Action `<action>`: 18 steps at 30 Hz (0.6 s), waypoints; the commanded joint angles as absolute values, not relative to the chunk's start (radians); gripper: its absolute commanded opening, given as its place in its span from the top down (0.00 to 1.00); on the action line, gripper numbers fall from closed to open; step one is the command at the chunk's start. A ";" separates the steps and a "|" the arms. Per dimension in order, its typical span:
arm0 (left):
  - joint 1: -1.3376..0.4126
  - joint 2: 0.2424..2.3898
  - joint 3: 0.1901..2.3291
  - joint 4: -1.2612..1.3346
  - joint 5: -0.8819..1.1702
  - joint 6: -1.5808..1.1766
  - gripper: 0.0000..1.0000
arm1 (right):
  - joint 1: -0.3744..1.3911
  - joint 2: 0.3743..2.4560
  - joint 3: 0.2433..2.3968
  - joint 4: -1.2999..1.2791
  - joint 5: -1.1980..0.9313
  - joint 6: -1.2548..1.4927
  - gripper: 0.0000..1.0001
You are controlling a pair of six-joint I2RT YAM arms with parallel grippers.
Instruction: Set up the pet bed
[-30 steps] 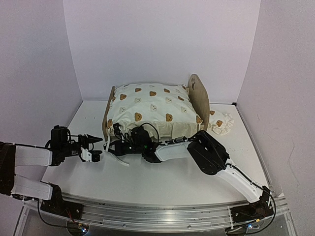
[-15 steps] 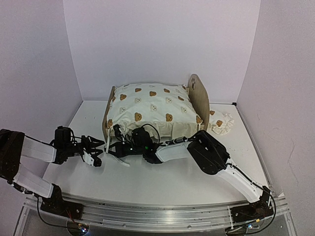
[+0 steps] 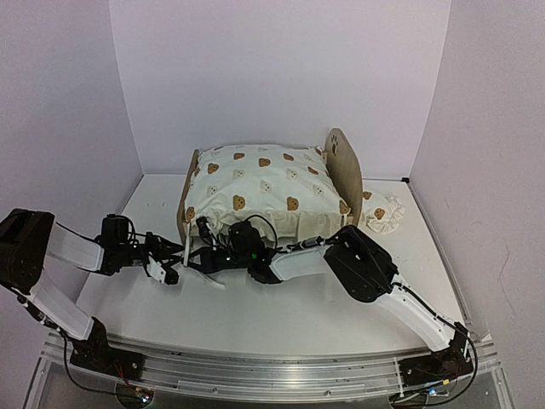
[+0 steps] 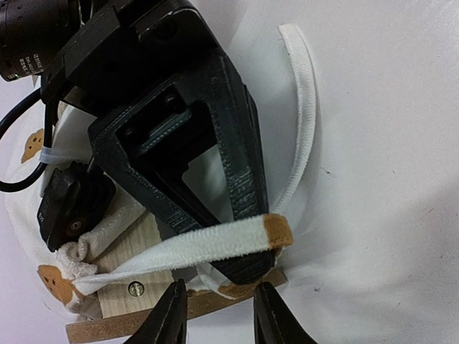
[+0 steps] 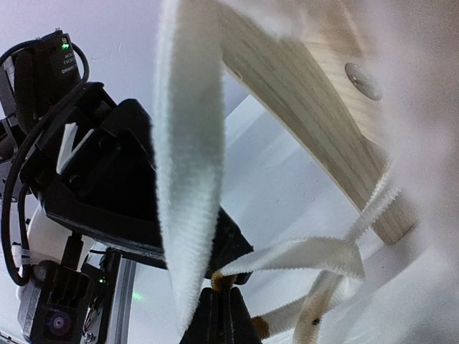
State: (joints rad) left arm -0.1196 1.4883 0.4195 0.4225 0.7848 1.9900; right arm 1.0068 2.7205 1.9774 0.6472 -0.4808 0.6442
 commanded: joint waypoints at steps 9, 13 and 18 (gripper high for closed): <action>-0.120 1.545 0.496 0.320 0.807 2.315 0.69 | 1.012 2.635 1.982 0.694 -0.516 0.642 1.00; -0.120 1.555 0.514 0.310 0.793 2.309 0.92 | 1.011 2.633 1.979 0.694 -0.514 0.641 1.00; -0.119 1.549 0.512 0.313 0.767 2.292 1.00 | 1.011 2.626 1.964 0.695 -0.510 0.638 1.00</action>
